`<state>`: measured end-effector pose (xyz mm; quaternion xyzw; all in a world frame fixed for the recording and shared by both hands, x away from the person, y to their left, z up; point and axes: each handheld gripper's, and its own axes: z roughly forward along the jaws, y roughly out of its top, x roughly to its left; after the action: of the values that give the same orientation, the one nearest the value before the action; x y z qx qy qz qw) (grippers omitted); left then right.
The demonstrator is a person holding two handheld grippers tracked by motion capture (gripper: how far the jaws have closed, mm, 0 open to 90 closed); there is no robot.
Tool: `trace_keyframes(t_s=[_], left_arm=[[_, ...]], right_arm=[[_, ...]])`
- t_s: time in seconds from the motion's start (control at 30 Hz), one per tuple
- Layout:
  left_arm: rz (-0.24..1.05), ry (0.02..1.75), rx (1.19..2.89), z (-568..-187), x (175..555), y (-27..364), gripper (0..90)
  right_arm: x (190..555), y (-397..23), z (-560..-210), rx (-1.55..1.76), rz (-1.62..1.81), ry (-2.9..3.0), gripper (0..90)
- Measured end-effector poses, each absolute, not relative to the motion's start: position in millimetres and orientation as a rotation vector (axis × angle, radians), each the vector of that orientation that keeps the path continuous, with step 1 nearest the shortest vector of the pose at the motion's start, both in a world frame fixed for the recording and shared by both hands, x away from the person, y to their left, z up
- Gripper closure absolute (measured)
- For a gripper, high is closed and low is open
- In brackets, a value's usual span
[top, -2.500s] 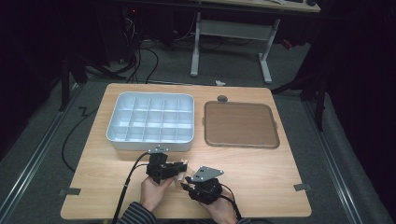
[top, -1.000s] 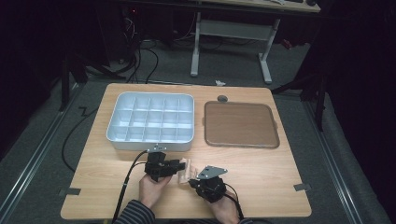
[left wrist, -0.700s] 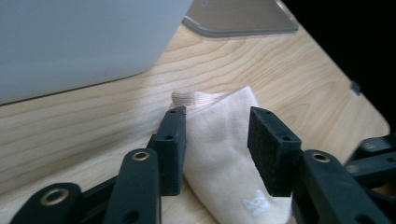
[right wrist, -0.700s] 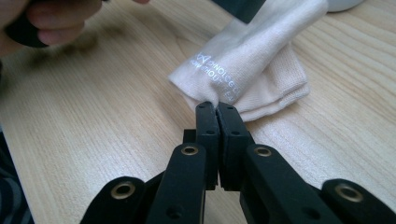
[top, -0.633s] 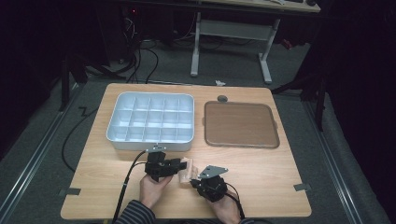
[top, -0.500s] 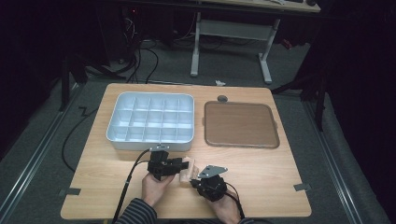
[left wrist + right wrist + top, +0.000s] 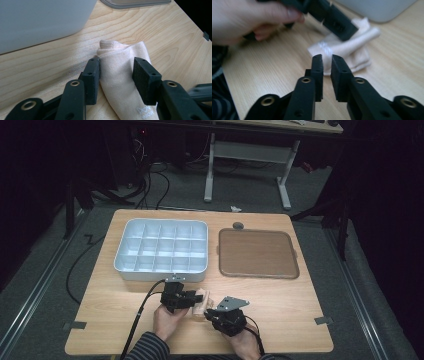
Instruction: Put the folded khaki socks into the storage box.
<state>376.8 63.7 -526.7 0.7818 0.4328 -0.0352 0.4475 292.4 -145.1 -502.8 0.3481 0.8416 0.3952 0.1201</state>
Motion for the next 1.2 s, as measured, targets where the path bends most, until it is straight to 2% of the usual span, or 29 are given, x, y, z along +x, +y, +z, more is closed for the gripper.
trace_keyframes(t_s=[0.2,0.47,0.73,1.2], left_arm=[[-0.09,1.072,1.937,-527.1,377.1,63.8,57.6],[-0.091,1.085,1.953,-528.7,379.0,65.2,56.9],[-0.082,1.077,1.965,-531.0,379.1,63.5,58.6],[-0.086,1.085,1.961,-529.4,375.2,63.4,59.1]], right_arm=[[296.8,-137.1,-493.2,0.972,1.177,2.424,90.0],[308.0,-119.4,-508.0,0.958,1.149,2.442,90.0],[311.1,-132.4,-524.0,0.999,1.119,2.442,90.0],[324.6,-144.2,-503.7,1.088,1.149,2.34,87.7]])
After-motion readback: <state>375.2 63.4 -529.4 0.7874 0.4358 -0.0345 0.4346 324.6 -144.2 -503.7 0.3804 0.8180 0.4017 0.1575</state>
